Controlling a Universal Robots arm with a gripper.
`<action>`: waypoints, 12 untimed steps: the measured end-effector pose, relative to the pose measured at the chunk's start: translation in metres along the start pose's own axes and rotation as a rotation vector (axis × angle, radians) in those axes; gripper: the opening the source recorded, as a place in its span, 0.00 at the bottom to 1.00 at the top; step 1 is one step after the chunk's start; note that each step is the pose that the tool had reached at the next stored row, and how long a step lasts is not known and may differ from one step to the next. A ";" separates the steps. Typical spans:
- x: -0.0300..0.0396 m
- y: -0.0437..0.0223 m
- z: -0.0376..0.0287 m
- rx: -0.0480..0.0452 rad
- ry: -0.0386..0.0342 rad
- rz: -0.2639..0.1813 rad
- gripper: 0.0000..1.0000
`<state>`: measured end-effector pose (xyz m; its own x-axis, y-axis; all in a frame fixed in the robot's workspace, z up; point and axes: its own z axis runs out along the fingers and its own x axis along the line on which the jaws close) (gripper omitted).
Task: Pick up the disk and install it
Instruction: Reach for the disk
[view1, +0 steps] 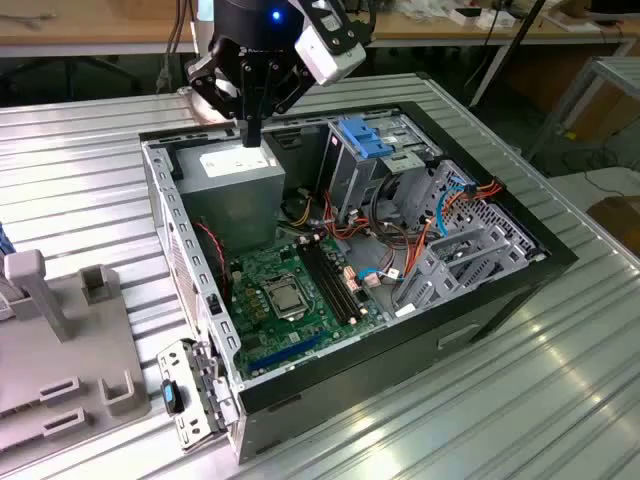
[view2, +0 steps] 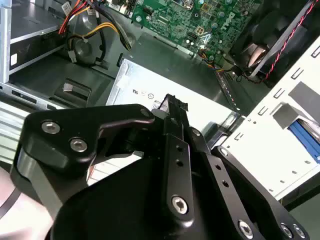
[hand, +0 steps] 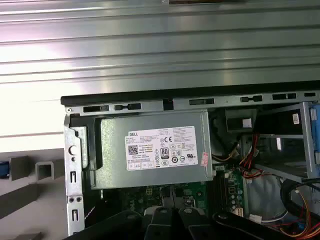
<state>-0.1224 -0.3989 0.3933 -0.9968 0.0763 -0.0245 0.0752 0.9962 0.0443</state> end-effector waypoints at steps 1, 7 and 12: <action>0.0033 -0.0003 -0.0001 -0.0001 0.0000 0.000 0.11; 0.0127 -0.0010 -0.0003 -0.0001 0.0000 0.000 0.11; 0.0188 -0.0015 -0.0005 0.0000 0.0000 0.000 0.11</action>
<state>-0.1412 -0.3989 0.3933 -0.9968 0.0762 -0.0245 0.0751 0.9962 0.0444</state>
